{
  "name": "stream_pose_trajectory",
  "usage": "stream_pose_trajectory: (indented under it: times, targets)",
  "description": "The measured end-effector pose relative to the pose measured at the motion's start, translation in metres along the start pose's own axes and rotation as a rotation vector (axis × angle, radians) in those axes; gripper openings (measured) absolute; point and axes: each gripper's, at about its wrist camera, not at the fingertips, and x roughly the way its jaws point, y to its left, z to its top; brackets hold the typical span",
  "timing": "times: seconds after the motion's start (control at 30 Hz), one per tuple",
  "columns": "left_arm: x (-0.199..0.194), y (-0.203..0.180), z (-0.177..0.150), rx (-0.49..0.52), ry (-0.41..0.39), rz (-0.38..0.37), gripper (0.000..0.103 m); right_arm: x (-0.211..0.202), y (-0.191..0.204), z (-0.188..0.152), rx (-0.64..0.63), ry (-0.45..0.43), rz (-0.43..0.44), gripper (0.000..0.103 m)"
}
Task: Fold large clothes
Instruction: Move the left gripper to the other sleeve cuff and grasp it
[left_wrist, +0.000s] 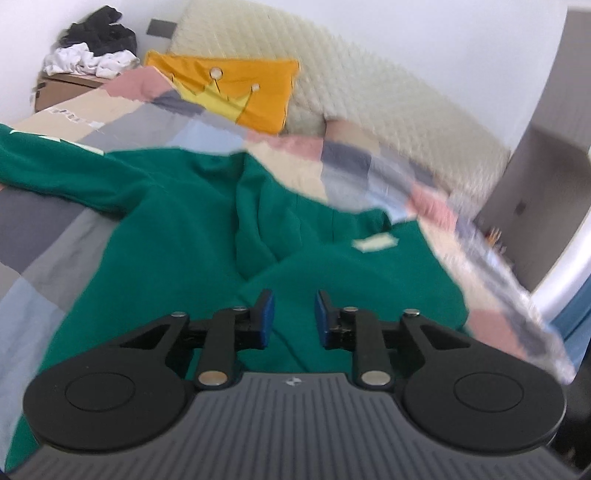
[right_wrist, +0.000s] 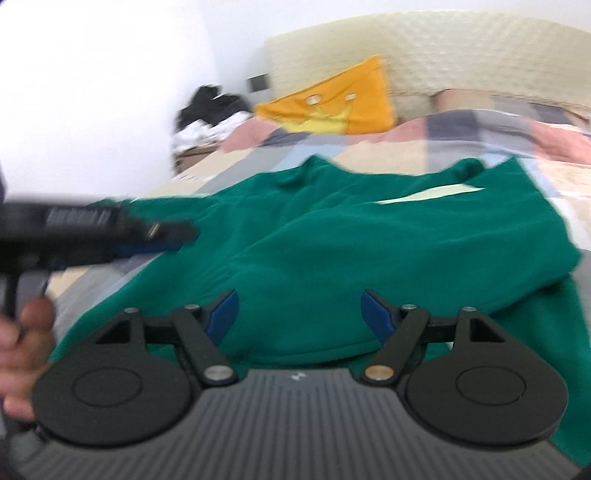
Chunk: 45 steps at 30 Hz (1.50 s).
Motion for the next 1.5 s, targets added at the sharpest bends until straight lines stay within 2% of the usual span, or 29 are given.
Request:
stream_pose_trajectory:
  times: [0.17, 0.2, 0.23, 0.3, 0.37, 0.5, 0.63, 0.87, 1.17, 1.3, 1.4, 1.5]
  targets:
    - [0.027, -0.008, -0.014, 0.055, 0.075, 0.063, 0.022, 0.019, -0.034, -0.002, 0.111, -0.002, -0.072, 0.052]
    - [0.035, -0.009, -0.017, 0.071, 0.093, 0.093, 0.022, 0.023, -0.041, -0.003, 0.134, -0.001, -0.082, 0.046]
    - [0.042, -0.008, -0.021, 0.085, 0.114, 0.13, 0.022, 0.027, -0.047, -0.005, 0.15, 0.005, -0.089, 0.044]
    - [0.054, -0.004, -0.028, 0.099, 0.154, 0.175, 0.022, 0.033, -0.055, -0.009, 0.169, 0.017, -0.104, 0.043]
    - [0.061, 0.0, -0.032, 0.097, 0.181, 0.187, 0.022, 0.039, -0.063, -0.014, 0.195, 0.032, -0.096, 0.043]
    - [0.069, -0.002, -0.036, 0.12, 0.199, 0.226, 0.023, 0.057, -0.066, -0.022, 0.174, 0.085, -0.091, 0.042]
    - [0.072, -0.006, -0.037, 0.121, 0.191, 0.252, 0.023, 0.058, -0.073, -0.026, 0.214, 0.088, -0.067, 0.041]
    - [0.048, -0.018, -0.031, 0.131, 0.146, 0.255, 0.023, 0.032, -0.076, -0.017, 0.306, 0.048, -0.044, 0.044]
    - [-0.013, -0.025, -0.013, 0.134, 0.032, 0.224, 0.024, -0.025, -0.051, -0.014, 0.224, -0.006, -0.056, 0.044]
    - [-0.04, -0.015, 0.006, 0.108, 0.0, 0.198, 0.024, -0.041, -0.048, -0.023, 0.27, 0.006, -0.056, 0.044]
    - [-0.058, 0.001, 0.025, 0.08, -0.008, 0.189, 0.025, -0.046, -0.041, -0.026, 0.248, 0.009, -0.053, 0.044]
    - [-0.071, 0.022, 0.044, 0.082, -0.012, 0.23, 0.025, -0.045, -0.033, -0.026, 0.219, 0.002, -0.044, 0.044]
